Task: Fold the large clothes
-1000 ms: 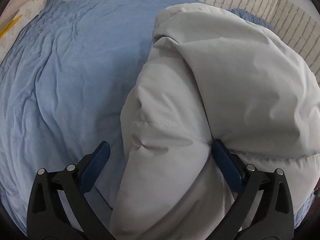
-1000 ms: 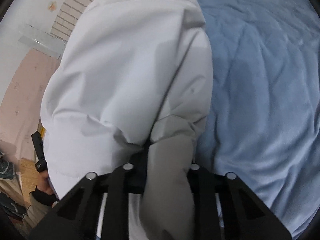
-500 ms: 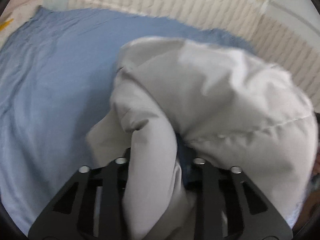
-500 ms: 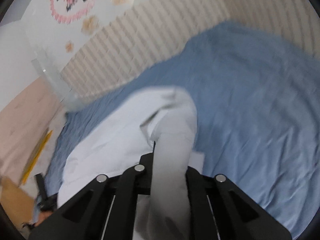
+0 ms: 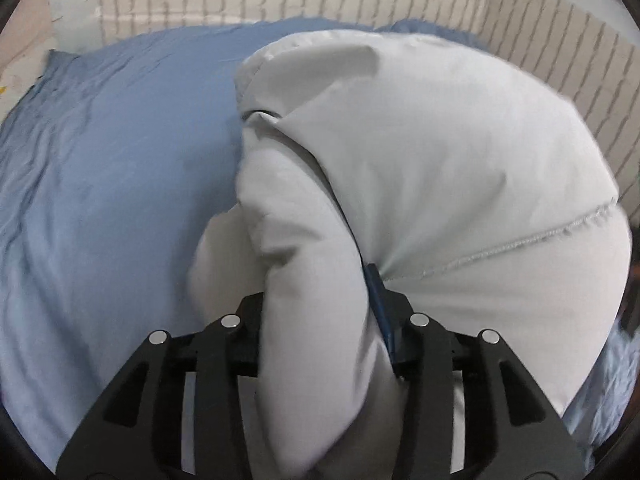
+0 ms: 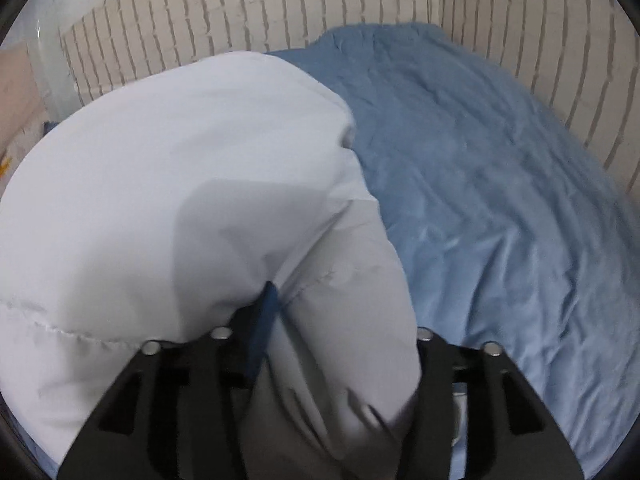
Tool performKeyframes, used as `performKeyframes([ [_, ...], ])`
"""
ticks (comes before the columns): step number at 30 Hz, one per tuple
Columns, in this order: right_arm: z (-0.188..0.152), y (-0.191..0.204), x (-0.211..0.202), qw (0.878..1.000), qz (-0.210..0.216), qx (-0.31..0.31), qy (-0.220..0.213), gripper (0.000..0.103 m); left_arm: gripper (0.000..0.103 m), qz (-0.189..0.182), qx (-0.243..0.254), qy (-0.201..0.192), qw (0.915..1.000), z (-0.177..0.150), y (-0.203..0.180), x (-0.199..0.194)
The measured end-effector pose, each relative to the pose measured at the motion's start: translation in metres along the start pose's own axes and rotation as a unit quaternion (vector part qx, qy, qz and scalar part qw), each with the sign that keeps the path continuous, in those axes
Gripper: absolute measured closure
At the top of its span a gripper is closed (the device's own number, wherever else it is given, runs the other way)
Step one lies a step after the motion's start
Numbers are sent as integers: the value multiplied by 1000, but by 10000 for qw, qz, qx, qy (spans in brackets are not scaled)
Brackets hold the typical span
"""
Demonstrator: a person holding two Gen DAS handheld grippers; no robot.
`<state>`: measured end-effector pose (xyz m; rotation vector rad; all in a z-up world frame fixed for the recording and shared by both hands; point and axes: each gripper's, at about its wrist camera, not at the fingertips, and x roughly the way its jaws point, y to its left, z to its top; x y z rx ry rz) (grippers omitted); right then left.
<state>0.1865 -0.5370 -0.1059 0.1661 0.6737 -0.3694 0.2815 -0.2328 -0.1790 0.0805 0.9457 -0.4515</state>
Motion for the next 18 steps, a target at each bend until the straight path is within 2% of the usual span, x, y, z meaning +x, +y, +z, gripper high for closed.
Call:
performKeyframes([
  [1,5,-2,-15,9999,-12,46,-149,13,60,63,-34,47,10000,-5,4,-4],
  [3,4,7,-30,9992,113,112,-369,2,58,267,-254,151,9992,-13,19,-10],
  [5,-7,15,-57,9983,191,122,-543,2,53,450,-403,175,9980,-18,24,-17],
  [7,-10,13,-91,9963,192,184,-819,2,51,355,-542,92,9979,-21,27,-29],
  [9,-21,17,-123,9930,119,395,-1110,2,44,343,-682,-126,9970,-22,27,-54],
  [10,-25,19,-133,9915,108,488,-1202,2,34,400,-729,-302,9961,-25,29,-71],
  [11,-29,22,-146,9898,82,600,-1291,2,18,520,-797,-615,9936,-23,28,-96],
  [13,-41,29,-173,9876,125,730,-1385,2,3,720,-934,-1238,9853,-24,25,-140],
  [14,-49,34,-183,9878,182,729,-1363,2,3,808,-994,-1652,9779,-36,35,-173],
  [15,-56,40,-191,9882,234,684,-1348,2,3,877,-996,-1906,9727,-55,36,-197],
  [18,-92,58,-228,9825,385,569,-1732,2,3,1214,-890,-2588,9541,-103,47,-263],
])
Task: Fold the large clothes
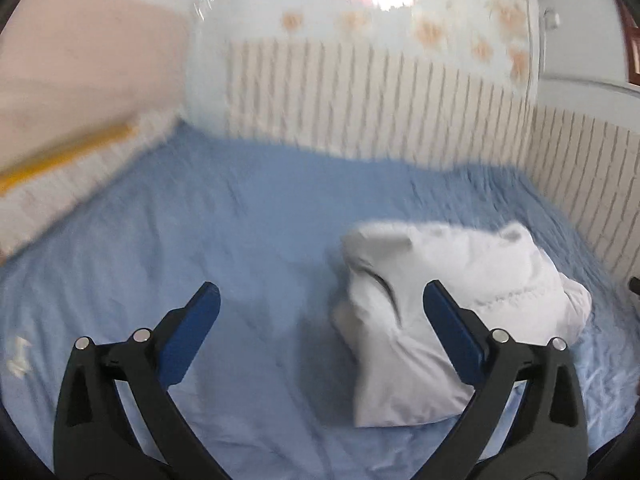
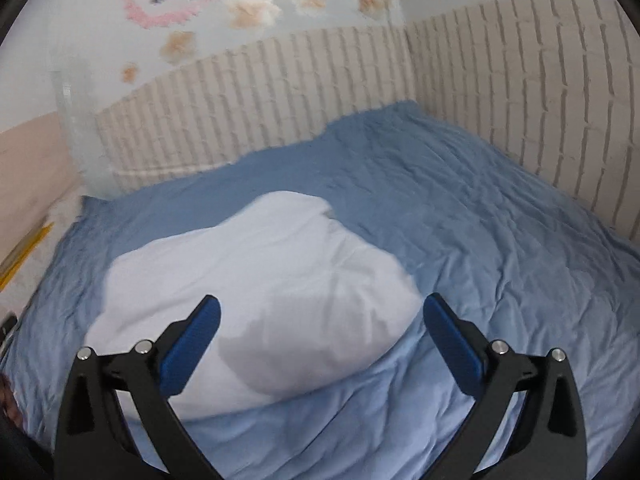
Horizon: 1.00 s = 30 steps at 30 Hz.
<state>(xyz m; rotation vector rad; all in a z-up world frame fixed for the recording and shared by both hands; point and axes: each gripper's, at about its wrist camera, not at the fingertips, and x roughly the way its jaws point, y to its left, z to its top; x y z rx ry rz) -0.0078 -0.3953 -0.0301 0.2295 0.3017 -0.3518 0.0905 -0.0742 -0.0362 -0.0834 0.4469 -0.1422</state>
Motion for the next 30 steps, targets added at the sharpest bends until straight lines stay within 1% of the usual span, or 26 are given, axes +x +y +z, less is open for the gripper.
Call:
performKeyframes([
  [2,-21,14,-32,9991,32,-163,-383,2,3,103,48,-271,9996,-7,11,-31],
  [4,-35,29,-54,9963,20,-423,-746,2,3,289,82,-312,9991,-14,10,-46],
  [6,-37,44,-68,9917,43,-741,-1053,2,3,559,64,-266,9981,-12,20,-59],
  [7,-38,52,-73,9883,4,-940,-1202,2,3,661,93,-261,9974,-9,9,-54],
  [8,-39,57,-74,9864,-23,-1074,-1246,2,3,756,206,-305,9965,-10,0,-56],
  [9,-39,63,-69,9856,-25,-1214,-1179,2,3,769,406,-335,9956,-14,-17,-56],
  [10,-39,68,-71,9855,-18,-1265,-1126,2,3,734,717,-344,9941,-17,-28,-55],
  [11,-38,73,-68,9857,8,-1339,-1021,2,3,687,917,-349,9928,-22,-31,-55],
  [12,-38,76,-65,9858,9,-1382,-953,2,3,622,1078,-349,9916,-23,-45,-47],
  [13,-38,76,-58,9862,-5,-1412,-865,2,3,545,1171,-352,9910,-23,-51,-46],
  [15,-37,77,-50,9873,-14,-1415,-721,2,3,302,1180,-391,9918,-20,-56,-46],
  [17,-39,77,-45,9884,-20,-1399,-584,2,3,160,1106,-488,9925,-19,-61,-52],
  [18,-39,77,-43,9887,-9,-1399,-535,2,3,129,1071,-533,9927,-18,-64,-50],
  [20,-41,78,-41,9885,-3,-1427,-493,2,3,63,983,-597,9933,-19,-58,-55],
  [22,-42,78,-38,9881,-12,-1468,-449,2,3,2,942,-534,9941,-20,-55,-56],
  [26,-43,79,-33,9878,-2,-1519,-330,2,3,-83,916,-425,9949,-21,-62,-42],
  [30,-45,79,-24,9883,35,-1518,-171,2,3,-104,882,-538,9946,-19,-61,-44],
])
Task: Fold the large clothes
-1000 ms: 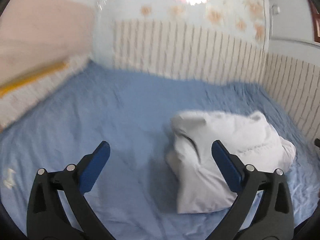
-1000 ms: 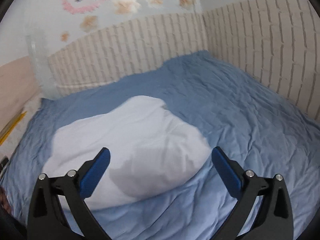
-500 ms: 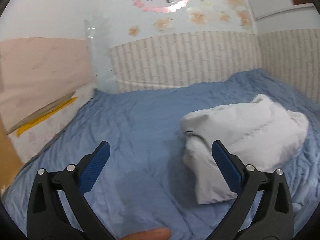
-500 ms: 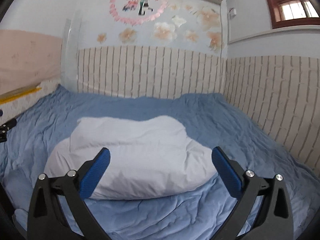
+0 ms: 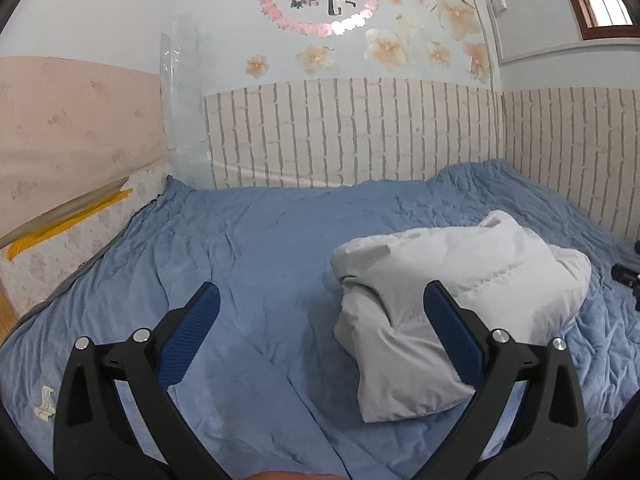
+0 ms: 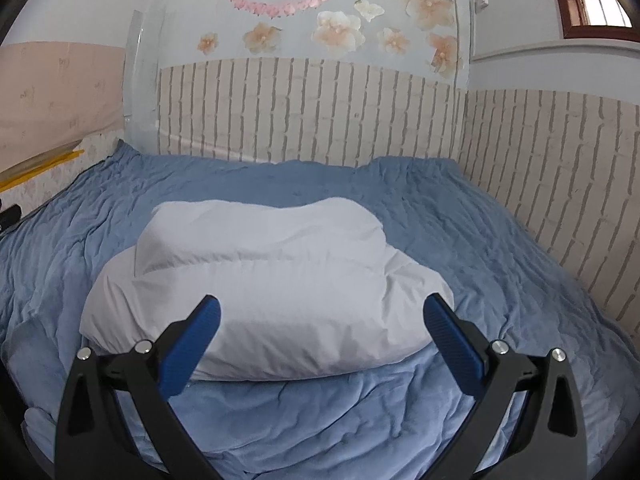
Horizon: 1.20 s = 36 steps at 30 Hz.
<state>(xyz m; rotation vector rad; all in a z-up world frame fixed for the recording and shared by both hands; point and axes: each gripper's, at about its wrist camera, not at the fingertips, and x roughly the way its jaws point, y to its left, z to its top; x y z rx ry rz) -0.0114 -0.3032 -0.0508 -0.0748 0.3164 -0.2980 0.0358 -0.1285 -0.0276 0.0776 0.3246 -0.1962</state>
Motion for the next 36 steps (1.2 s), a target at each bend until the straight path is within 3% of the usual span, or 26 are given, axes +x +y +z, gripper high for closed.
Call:
performKeyframes([
  [15,-4,-1,6,9999,1,-12,132,2,3,-67,-108,267,9996,-4,11,5],
  [25,-3,-4,2,9999,-93,82,79,2,3,97,-76,417,9991,-11,11,10],
  [36,-3,-5,2,9995,-216,166,135,2,3,166,-75,376,9991,-12,3,6],
])
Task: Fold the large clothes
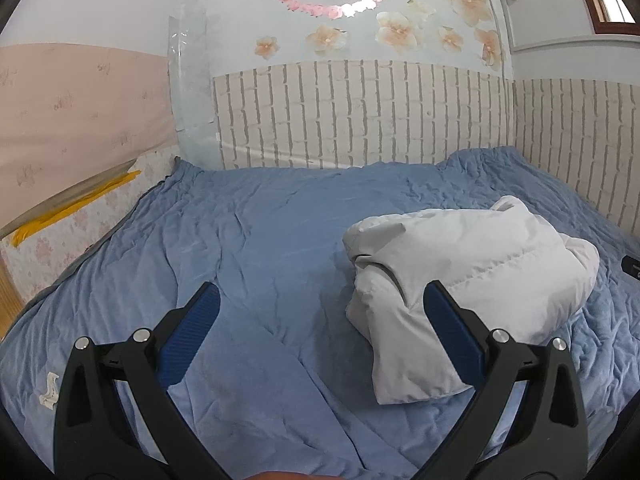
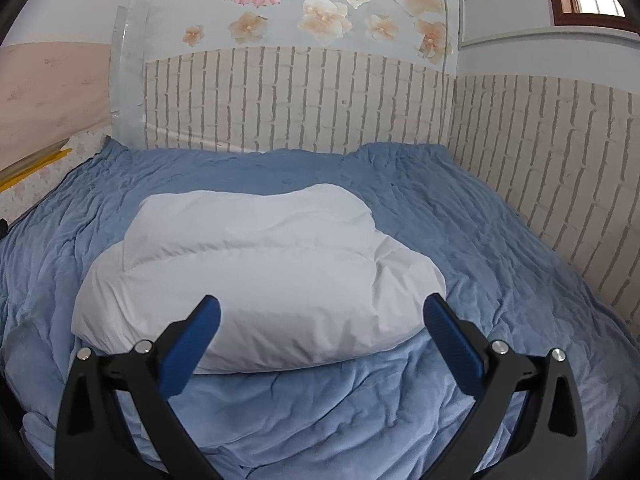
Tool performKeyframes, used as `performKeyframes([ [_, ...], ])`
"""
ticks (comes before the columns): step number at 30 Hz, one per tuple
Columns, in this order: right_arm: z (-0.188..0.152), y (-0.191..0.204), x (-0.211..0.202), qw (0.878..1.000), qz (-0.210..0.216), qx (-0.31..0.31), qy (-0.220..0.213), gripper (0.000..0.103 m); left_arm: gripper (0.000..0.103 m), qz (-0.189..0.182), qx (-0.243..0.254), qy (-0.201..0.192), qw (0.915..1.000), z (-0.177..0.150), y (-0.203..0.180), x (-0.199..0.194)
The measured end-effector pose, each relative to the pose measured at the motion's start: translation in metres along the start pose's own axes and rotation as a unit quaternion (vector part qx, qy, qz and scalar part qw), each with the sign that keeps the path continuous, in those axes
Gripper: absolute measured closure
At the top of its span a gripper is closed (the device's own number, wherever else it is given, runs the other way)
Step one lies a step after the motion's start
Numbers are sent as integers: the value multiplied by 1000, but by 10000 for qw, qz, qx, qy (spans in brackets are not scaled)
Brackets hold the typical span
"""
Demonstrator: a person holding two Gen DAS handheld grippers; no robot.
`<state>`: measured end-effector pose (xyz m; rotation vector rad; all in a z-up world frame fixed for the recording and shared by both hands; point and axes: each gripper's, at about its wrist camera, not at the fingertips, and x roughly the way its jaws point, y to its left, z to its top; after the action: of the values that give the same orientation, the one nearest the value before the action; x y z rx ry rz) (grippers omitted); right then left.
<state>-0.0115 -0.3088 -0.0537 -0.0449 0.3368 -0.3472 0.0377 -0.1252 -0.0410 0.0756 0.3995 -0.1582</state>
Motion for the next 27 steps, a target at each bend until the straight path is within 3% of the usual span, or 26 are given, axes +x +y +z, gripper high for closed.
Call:
performKeyframes([
  [27,-2,3,6,9999,-5,-58,84,2,3,-67,-66,134,9999,-2,2,5],
])
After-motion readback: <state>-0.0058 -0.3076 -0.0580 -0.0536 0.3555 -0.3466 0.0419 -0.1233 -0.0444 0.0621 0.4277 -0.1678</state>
